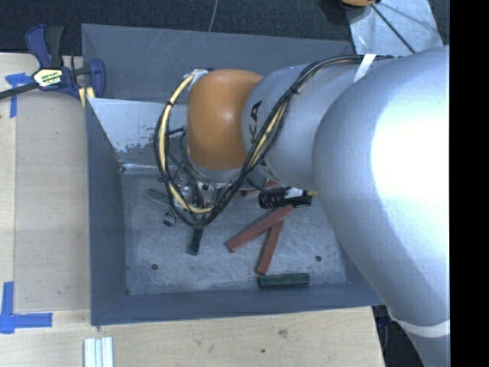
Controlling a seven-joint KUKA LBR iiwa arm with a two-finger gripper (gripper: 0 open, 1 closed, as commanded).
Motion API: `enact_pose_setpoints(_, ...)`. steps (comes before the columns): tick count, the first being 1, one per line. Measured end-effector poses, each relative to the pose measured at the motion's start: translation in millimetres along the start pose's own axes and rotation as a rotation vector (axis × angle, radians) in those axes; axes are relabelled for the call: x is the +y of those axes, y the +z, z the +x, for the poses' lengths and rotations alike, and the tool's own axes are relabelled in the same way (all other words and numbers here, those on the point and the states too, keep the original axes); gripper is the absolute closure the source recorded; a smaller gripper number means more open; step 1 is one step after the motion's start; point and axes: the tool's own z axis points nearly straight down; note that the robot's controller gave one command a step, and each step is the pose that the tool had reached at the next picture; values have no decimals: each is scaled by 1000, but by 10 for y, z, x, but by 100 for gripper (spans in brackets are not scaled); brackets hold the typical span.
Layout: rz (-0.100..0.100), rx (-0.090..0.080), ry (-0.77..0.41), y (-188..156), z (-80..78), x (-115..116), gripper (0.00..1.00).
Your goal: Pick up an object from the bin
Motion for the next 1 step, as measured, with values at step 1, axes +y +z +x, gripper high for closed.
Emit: enact_pose_setpoints(1, -4, -5, 0, -68, -6, 0, 100)
